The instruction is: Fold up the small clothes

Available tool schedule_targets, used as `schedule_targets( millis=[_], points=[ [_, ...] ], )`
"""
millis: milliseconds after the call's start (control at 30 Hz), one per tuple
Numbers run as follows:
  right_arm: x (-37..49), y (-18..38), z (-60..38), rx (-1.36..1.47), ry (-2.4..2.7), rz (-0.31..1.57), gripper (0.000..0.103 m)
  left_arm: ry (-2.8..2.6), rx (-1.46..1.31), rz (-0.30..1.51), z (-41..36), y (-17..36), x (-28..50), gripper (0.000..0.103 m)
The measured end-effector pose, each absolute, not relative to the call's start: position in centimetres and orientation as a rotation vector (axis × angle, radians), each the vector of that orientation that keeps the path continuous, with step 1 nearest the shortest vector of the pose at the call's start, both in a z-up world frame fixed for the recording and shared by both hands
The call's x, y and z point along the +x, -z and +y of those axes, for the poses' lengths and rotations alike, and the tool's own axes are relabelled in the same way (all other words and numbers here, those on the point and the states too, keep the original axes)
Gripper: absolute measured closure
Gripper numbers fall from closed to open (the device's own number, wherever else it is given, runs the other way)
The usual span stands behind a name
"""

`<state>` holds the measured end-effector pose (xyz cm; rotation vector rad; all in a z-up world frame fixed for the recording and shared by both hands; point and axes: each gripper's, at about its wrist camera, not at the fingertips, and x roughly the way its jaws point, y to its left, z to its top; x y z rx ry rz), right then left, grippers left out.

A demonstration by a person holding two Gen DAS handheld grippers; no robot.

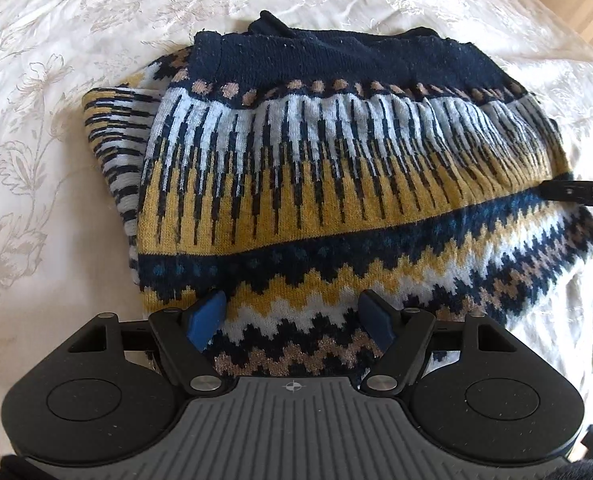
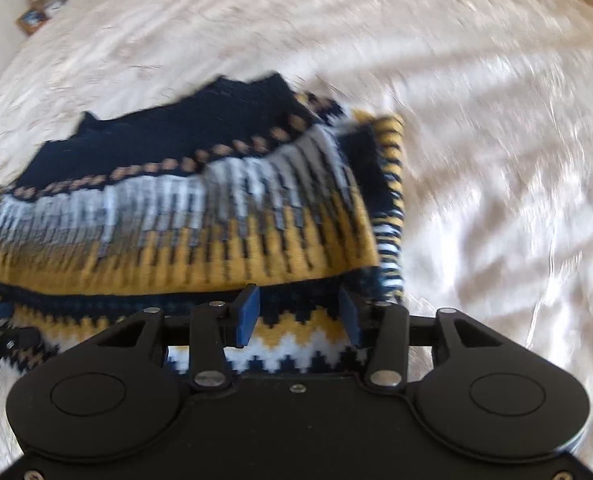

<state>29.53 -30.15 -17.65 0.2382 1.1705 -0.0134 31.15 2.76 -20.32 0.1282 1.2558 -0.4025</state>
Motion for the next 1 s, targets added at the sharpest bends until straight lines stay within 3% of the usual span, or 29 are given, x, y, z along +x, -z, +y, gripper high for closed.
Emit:
schedule_targets(
  millis=[367, 633, 1000],
  points=[
    [26.3, 15.5, -28.6, 0.204, 0.045, 1.122, 0.049, 0.440, 0.132, 1.244, 2.8, 20.6, 30.8, 0.026],
    [24.2, 18.1, -28.8, 0.194, 0.036, 1.186, 0.049, 0.432, 0.159, 1.221, 2.3, 20.3, 30.1, 0.024],
    [22.9, 16.2, -32.0, 0.273, -0.111, 1.111, 0.046, 0.325, -0.005, 1.140, -1.3, 14.9, 30.0, 0.024]
  ],
)
